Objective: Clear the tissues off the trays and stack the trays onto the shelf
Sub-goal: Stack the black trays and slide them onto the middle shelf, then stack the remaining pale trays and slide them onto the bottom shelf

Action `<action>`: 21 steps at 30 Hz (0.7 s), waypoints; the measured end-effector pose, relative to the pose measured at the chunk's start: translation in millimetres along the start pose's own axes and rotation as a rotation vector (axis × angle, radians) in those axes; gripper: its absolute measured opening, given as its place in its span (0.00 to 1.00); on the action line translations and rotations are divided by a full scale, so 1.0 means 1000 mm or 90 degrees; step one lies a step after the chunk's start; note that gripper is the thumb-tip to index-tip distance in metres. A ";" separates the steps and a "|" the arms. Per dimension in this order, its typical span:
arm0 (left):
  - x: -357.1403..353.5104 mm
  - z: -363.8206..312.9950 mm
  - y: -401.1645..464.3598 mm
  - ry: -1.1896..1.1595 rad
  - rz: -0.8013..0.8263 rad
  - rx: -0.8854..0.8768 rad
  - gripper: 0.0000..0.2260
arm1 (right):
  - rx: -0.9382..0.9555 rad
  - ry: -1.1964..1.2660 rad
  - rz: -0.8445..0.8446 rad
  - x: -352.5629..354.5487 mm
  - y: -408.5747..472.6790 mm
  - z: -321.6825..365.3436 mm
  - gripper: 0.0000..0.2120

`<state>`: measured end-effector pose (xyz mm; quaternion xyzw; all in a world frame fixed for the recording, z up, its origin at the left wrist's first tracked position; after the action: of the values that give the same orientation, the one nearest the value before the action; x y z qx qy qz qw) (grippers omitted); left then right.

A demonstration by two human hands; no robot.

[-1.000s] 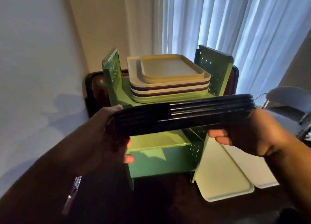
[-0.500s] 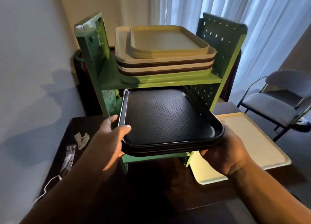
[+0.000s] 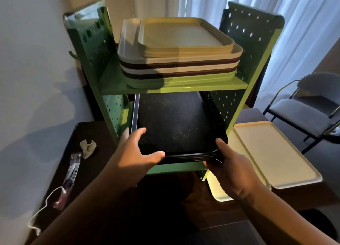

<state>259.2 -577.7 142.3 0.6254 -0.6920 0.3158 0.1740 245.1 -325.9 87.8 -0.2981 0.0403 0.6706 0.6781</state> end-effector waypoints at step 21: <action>-0.022 -0.082 -0.009 0.013 -0.155 -0.394 0.14 | -0.051 -0.092 -0.072 0.055 0.027 -0.001 0.29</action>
<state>258.6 -507.8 190.7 0.6177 -0.6733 0.0736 0.3997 225.6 -279.5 52.6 -0.2776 -0.0527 0.6519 0.7037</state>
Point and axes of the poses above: each hand's wrist, its own y-axis towards the middle knuckle, its own x-axis out of the back of the hand, z = x × y, the point moved 6 cm from there along y, towards the middle knuckle, and after that the axes turned 8 degrees about z, right-handed, at the moved point
